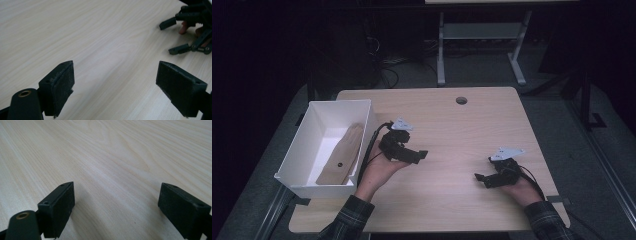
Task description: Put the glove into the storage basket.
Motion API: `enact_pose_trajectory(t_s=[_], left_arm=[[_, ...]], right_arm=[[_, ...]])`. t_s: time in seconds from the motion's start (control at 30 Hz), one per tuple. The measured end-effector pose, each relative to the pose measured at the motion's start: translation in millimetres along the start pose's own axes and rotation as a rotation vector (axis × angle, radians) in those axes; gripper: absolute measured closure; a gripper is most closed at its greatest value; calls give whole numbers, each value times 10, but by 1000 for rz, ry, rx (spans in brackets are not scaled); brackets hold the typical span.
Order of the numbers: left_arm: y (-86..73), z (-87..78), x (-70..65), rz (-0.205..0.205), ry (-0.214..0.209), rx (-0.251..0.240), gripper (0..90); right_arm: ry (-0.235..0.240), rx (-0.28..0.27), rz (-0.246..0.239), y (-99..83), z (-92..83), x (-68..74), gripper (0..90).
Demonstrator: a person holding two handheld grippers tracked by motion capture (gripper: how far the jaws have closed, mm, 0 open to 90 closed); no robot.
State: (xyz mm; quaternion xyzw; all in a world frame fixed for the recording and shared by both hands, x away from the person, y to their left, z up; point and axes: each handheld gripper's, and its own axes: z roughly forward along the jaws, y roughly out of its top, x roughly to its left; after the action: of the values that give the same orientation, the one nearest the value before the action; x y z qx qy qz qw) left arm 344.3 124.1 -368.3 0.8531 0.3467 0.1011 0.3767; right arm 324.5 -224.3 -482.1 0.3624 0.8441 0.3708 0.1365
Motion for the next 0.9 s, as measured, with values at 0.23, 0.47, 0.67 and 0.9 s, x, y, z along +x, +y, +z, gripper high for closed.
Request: enact_pose_trajectory(t_s=[0.23, 0.47, 0.67, 0.9], left_arm=[[-105, 141, -59, 41, -26, 9, 146], [-222, 297, -112, 70, -45, 15, 146], [-345, 458, -151, 88, -53, 52, 146], [-465, 628, -198, 114, -50, 98, 146]], right_arm=[[0, 1, 1, 0, 0, 1, 132], [0, 1, 1, 0, -1, 1, 132], [0, 1, 0, 0, 0, 0, 133], [0, 1, 0, 0, -1, 0, 132]])
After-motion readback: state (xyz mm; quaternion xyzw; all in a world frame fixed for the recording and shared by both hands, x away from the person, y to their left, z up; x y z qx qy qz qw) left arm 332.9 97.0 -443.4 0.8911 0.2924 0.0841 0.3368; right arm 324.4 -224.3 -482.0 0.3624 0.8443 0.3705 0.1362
